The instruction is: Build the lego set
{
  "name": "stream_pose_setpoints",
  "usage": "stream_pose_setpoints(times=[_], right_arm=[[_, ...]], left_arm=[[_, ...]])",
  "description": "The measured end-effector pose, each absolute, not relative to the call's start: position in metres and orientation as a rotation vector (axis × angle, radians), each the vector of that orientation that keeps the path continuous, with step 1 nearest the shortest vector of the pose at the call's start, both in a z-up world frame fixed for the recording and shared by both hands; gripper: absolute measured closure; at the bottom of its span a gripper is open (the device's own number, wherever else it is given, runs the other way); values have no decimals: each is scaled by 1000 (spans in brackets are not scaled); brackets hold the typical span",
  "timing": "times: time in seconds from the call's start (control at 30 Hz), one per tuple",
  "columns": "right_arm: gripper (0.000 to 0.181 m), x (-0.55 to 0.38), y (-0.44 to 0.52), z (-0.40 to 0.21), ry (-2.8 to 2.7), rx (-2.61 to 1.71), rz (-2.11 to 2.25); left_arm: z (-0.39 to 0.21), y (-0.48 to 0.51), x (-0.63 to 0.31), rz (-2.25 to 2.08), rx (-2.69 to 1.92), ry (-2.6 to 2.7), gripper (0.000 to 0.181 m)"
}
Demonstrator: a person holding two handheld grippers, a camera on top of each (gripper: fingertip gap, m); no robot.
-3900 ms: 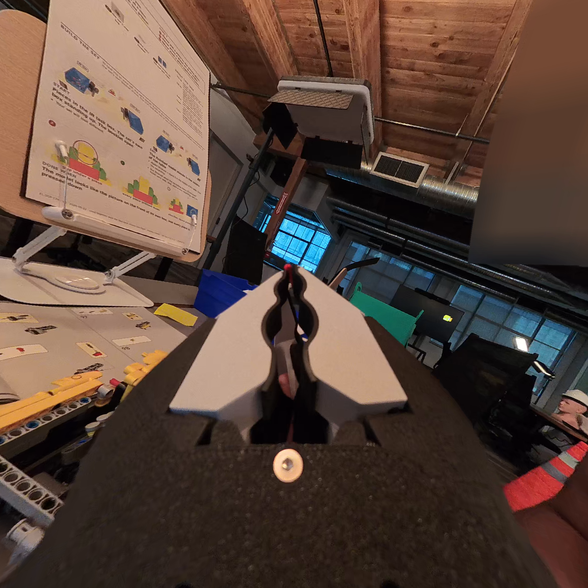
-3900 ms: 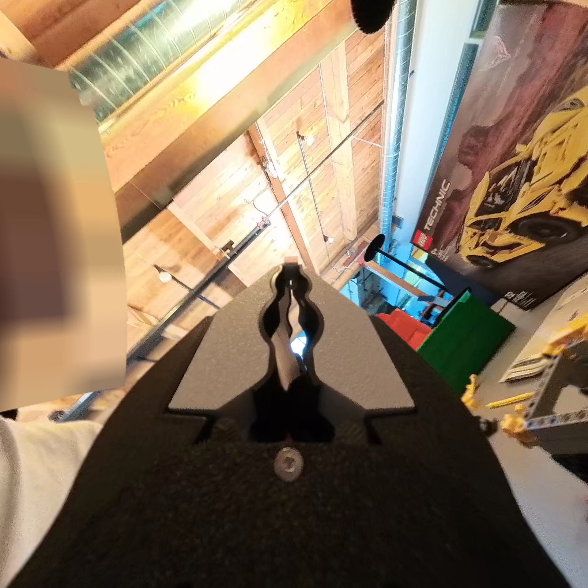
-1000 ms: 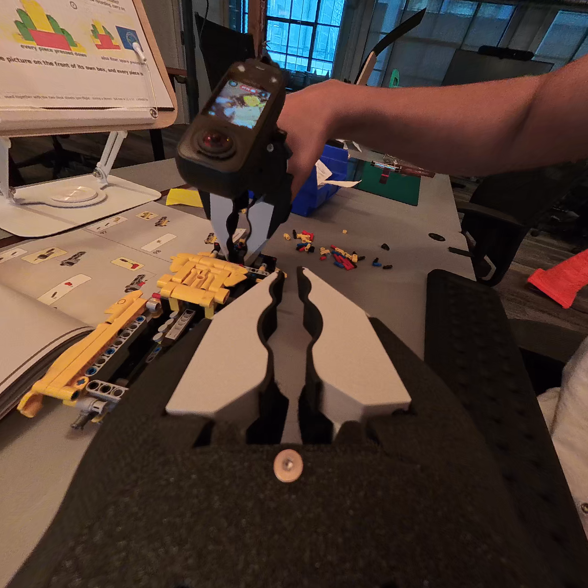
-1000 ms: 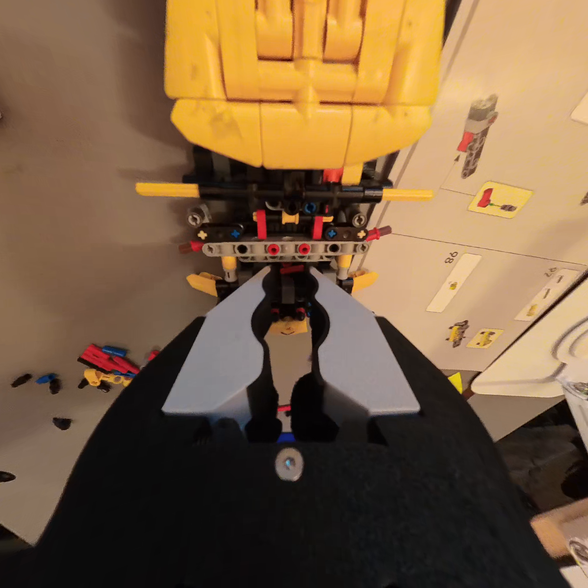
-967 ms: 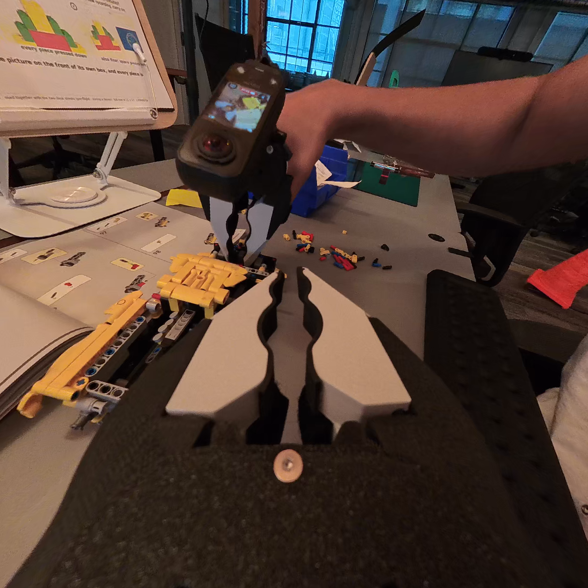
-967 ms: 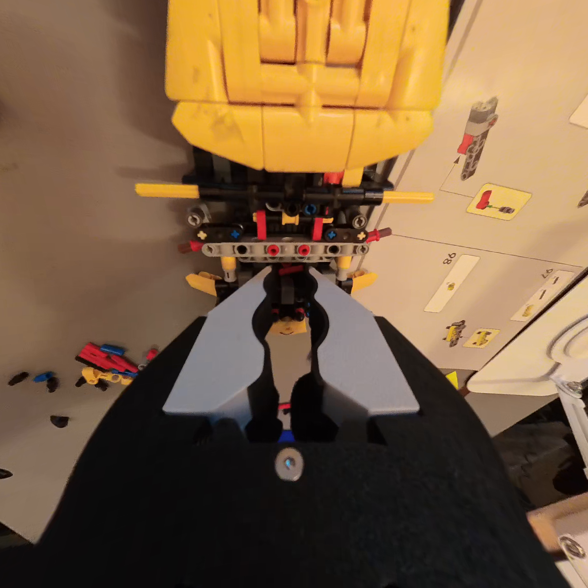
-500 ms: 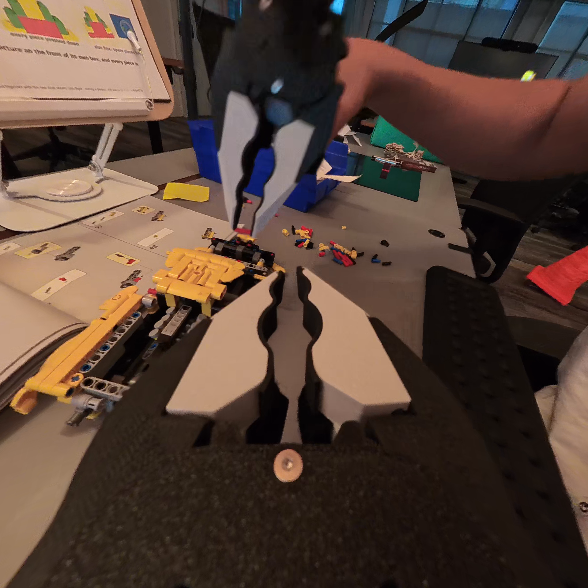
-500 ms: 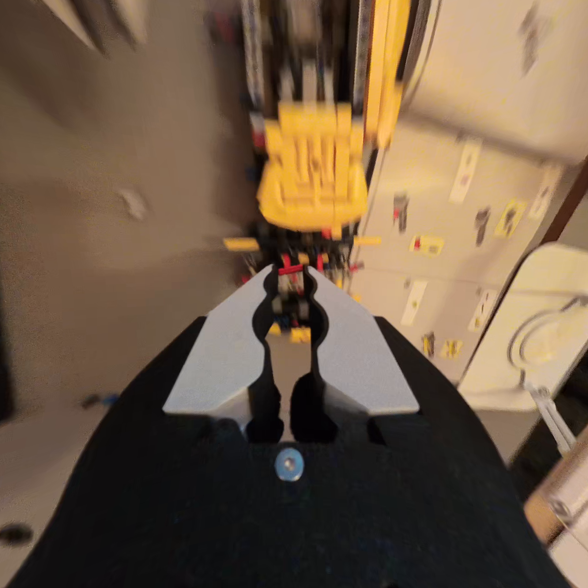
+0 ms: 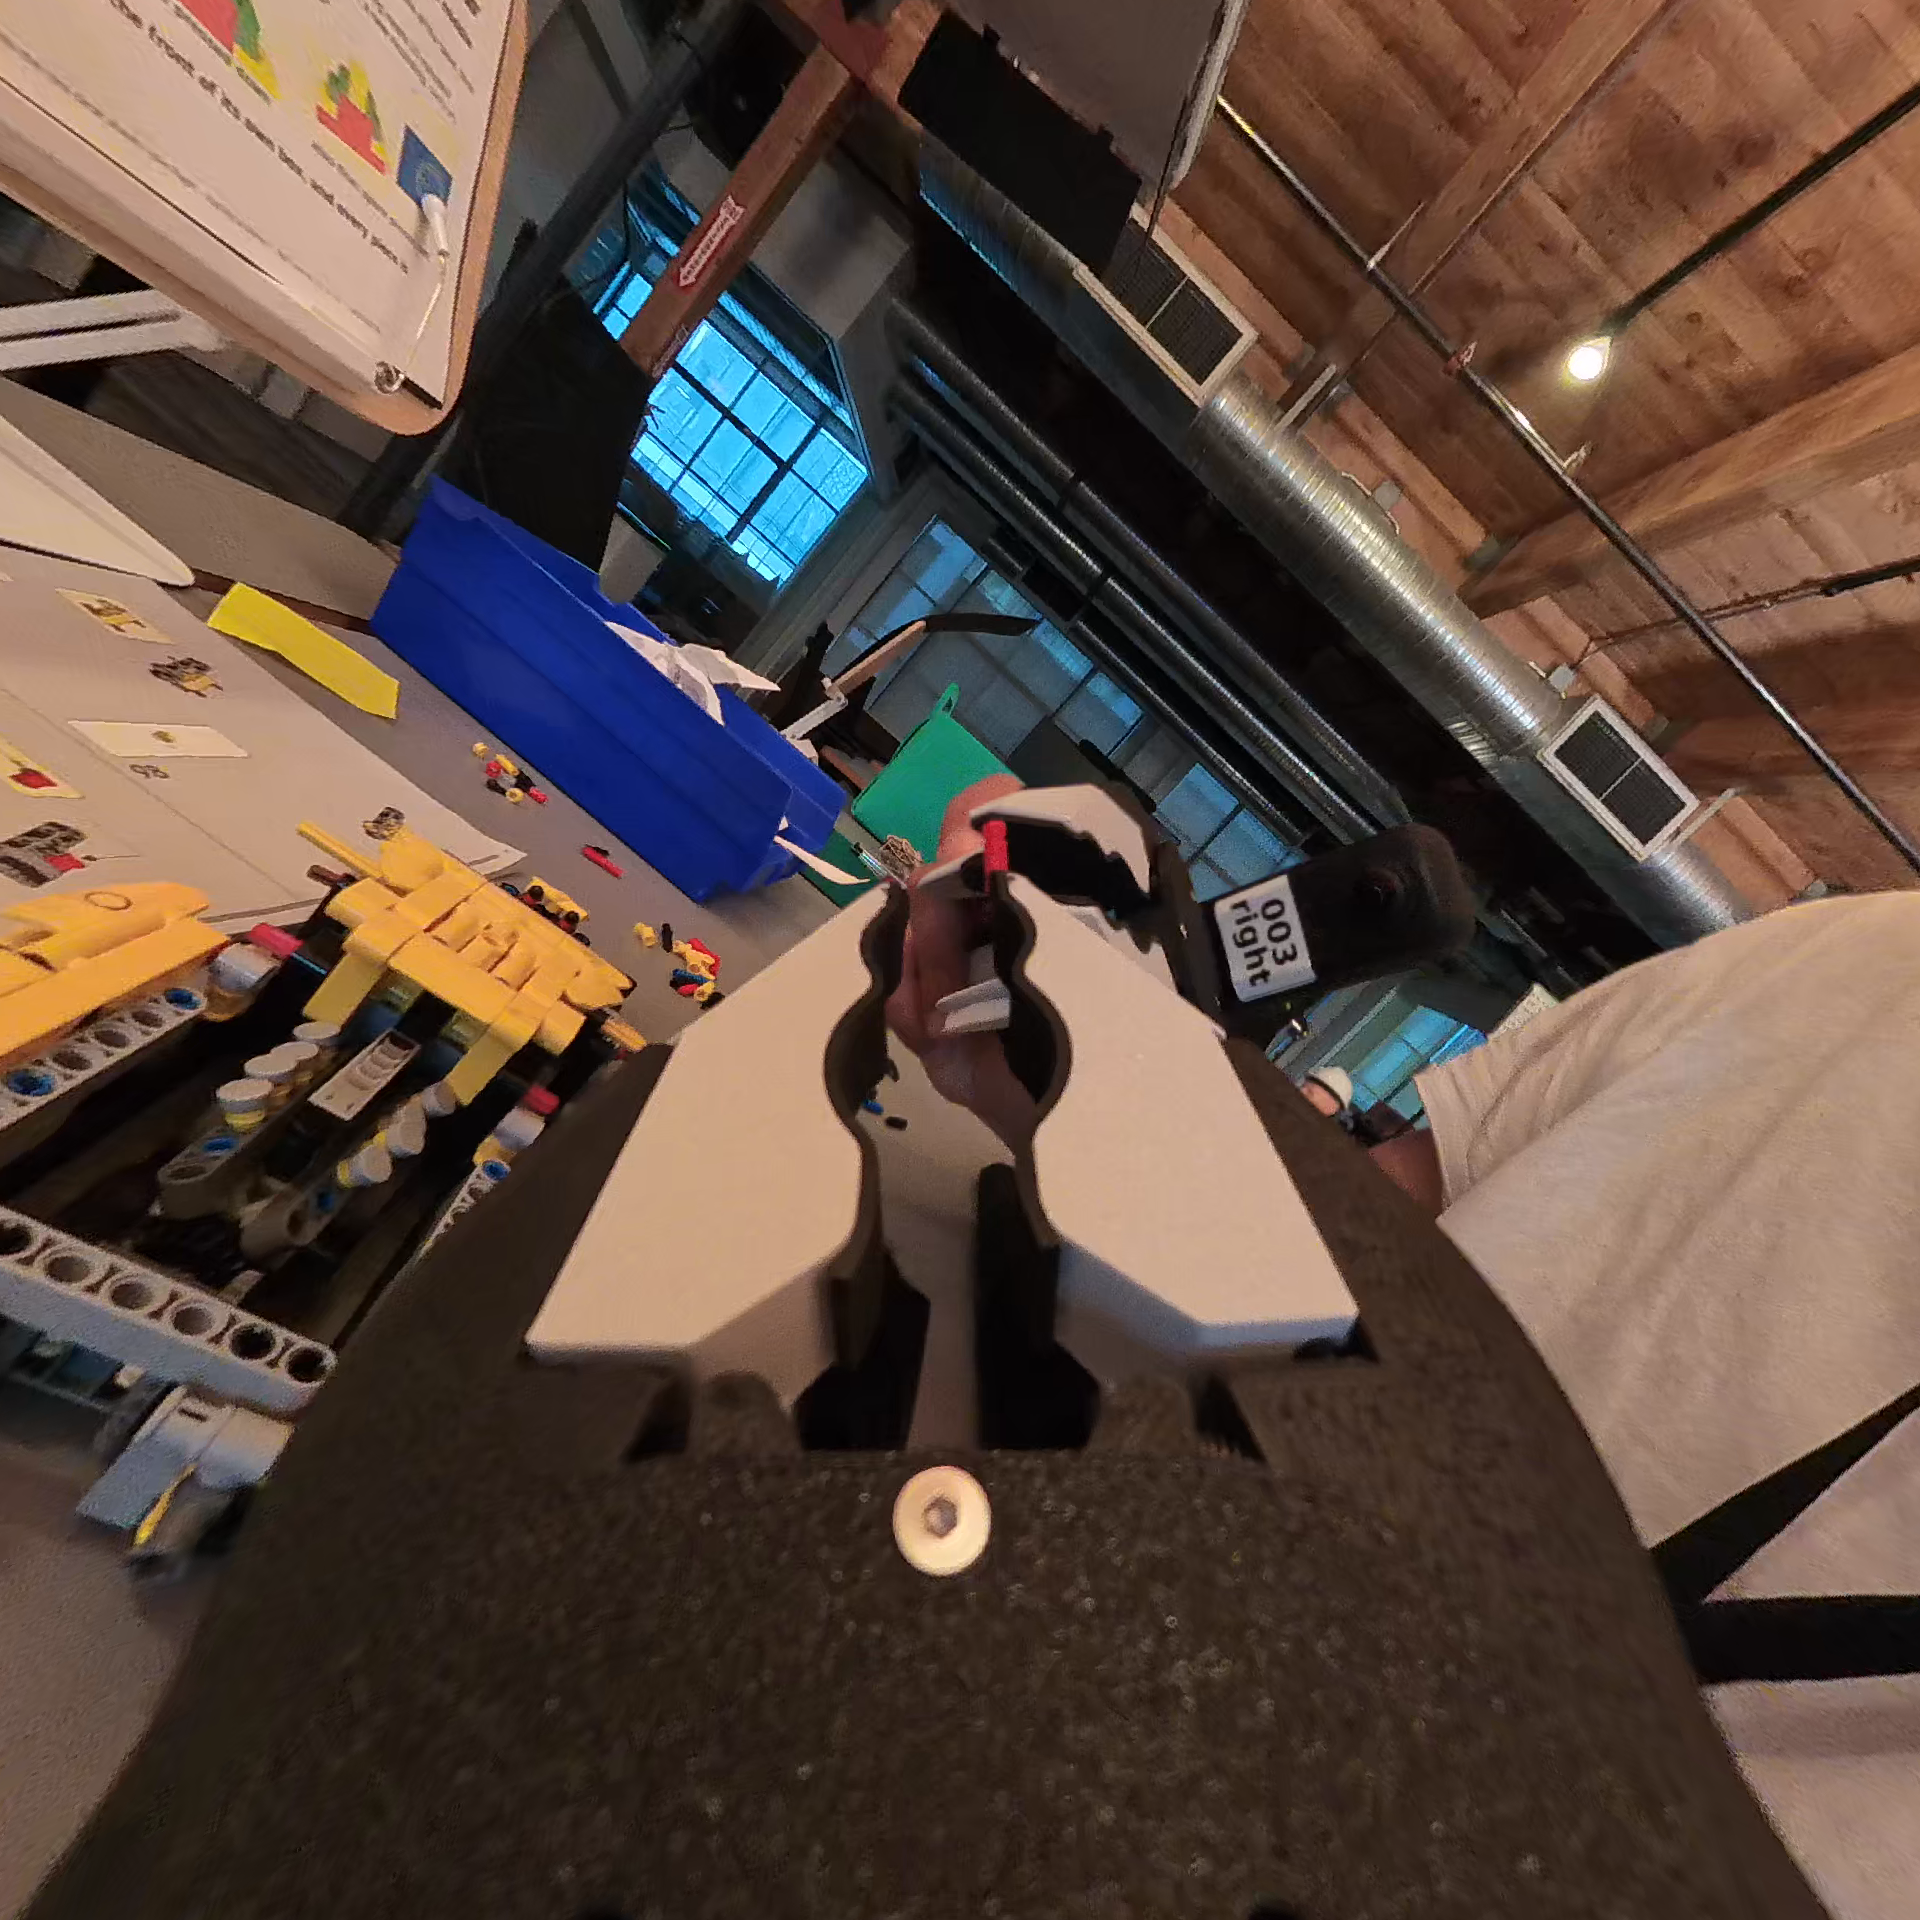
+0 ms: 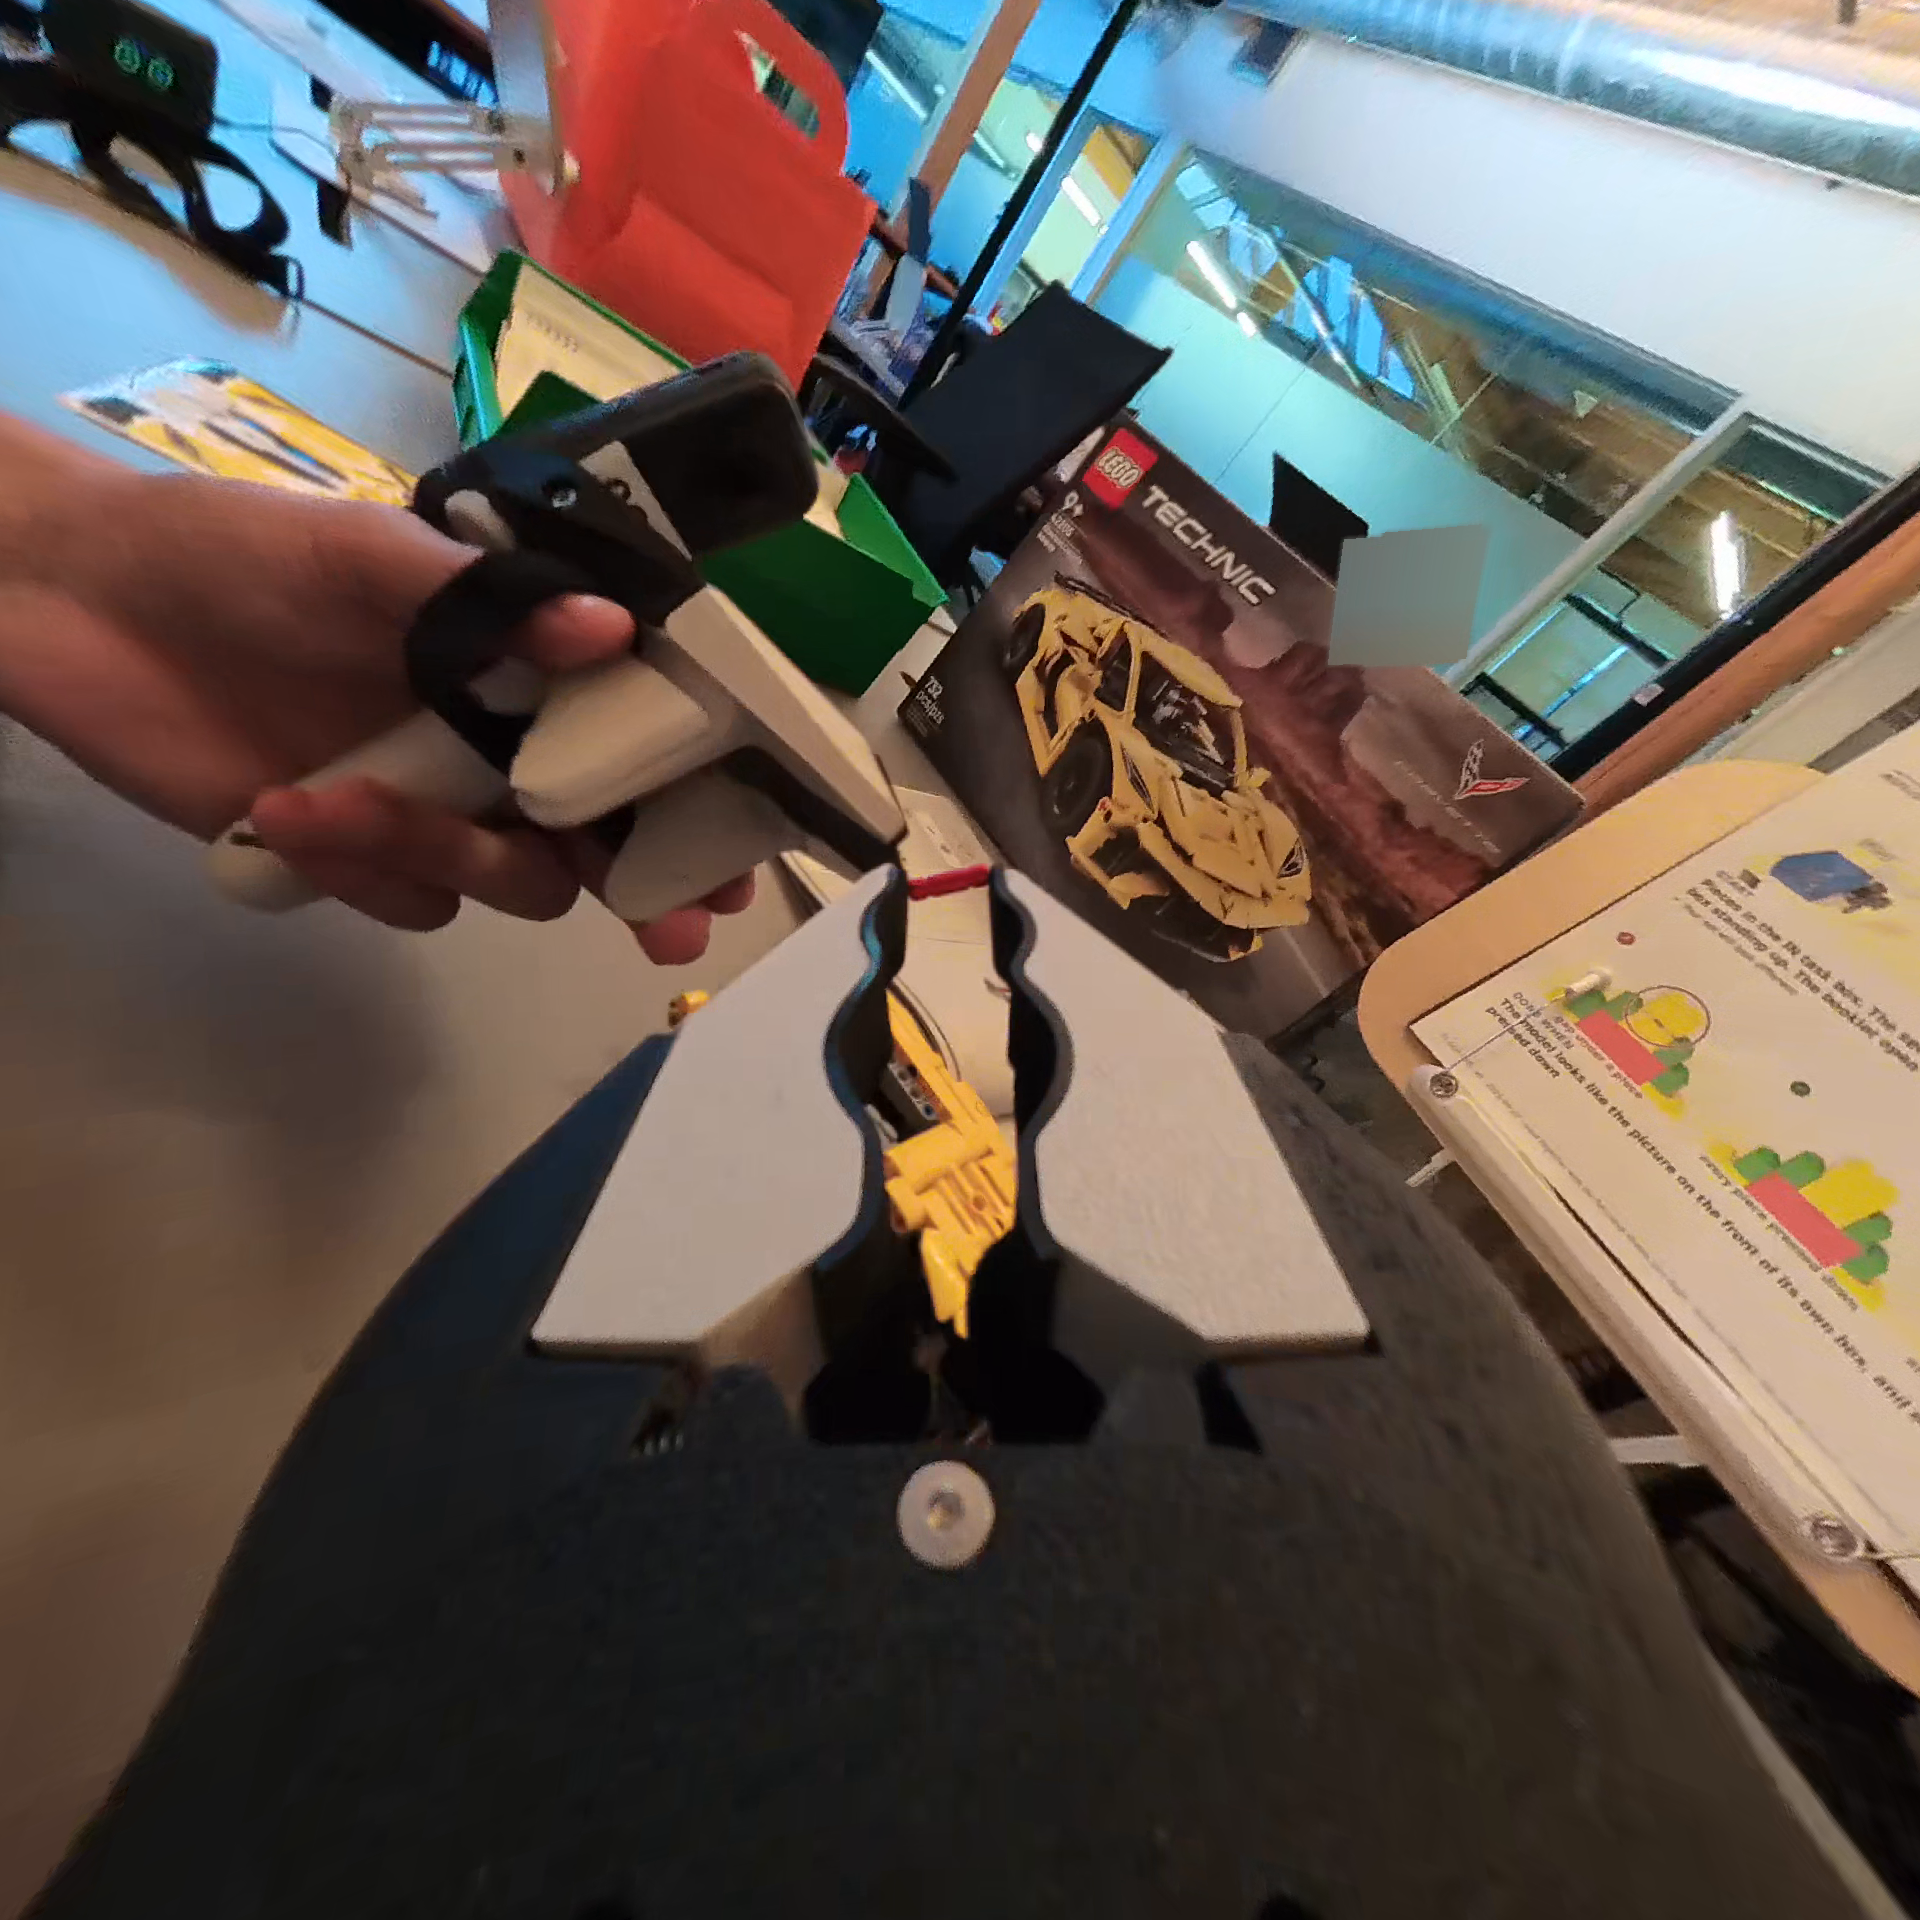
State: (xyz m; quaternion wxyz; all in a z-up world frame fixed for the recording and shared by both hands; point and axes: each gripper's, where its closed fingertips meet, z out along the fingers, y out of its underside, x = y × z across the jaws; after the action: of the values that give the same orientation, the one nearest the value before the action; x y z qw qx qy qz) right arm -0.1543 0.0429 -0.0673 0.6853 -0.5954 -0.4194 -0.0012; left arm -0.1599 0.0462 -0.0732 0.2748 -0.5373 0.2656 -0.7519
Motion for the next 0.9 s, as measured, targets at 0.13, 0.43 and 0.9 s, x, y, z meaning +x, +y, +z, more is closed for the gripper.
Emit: stream_pose_setpoints(times=[0.13,0.43,0.9], right_arm=[[167,-163,39,-74,-932,-1333,34],[167,-162,39,-75,-960,-1334,49],[167,-164,38,-80,-965,-1339,68]], left_arm=[[-74,38,-156,-2046,-1442,754,166],[-72,31,-157,-2137,-1420,758,176],[-77,27,-154,-2095,-1451,827,178]])
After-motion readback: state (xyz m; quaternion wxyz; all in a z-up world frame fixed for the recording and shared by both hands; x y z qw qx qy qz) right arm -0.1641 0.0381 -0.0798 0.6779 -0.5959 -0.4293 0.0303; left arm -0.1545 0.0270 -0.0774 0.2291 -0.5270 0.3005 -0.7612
